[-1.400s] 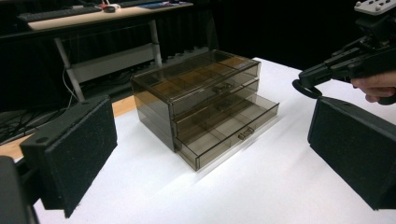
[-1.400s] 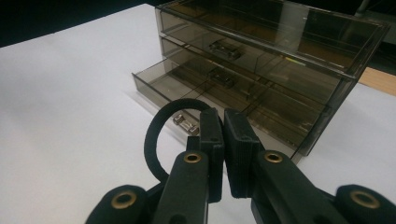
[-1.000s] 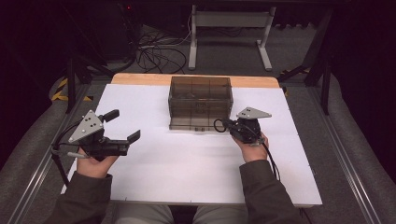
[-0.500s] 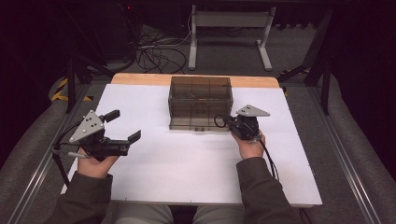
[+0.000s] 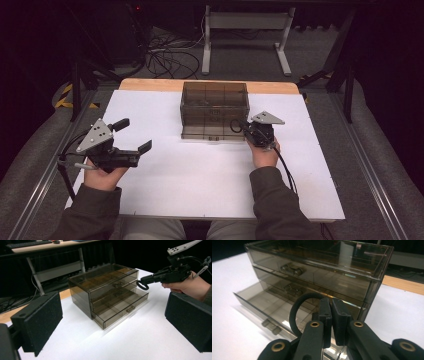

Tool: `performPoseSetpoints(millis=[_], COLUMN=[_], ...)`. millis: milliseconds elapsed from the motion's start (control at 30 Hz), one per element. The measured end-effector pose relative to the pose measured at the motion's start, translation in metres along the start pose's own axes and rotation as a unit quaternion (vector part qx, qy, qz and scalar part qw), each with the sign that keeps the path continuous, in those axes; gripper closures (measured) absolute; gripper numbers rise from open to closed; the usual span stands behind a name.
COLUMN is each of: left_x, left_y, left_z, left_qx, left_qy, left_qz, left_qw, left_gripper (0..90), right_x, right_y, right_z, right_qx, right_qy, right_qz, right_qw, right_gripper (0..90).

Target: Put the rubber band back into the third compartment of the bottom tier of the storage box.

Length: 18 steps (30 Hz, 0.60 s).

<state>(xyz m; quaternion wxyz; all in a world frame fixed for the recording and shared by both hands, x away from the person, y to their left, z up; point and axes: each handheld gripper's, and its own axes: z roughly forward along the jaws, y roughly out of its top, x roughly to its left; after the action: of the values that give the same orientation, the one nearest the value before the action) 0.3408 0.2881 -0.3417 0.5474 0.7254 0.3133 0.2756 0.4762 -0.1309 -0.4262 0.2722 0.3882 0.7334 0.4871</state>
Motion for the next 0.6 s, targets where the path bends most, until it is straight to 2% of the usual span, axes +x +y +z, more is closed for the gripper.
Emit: performPoseSetpoints(millis=[200,600], left_x=[0.0,-0.001], left_y=[0.0,-0.002], left_z=[0.0,0.001], left_qx=[-0.002,0.001], left_qy=[0.004,0.002], left_qz=[0.001,0.001], left_qw=[1.0,1.0], left_gripper=[1.9,2.0], right_x=[0.003,0.003], right_y=[-0.005,-0.013], right_z=[0.008,0.02], right_qx=[0.006,0.003], right_qy=[-0.02,-0.035], right_qz=[-0.012,-0.005], right_qw=[0.9997,0.9994], right_gripper=[86.7,86.7])
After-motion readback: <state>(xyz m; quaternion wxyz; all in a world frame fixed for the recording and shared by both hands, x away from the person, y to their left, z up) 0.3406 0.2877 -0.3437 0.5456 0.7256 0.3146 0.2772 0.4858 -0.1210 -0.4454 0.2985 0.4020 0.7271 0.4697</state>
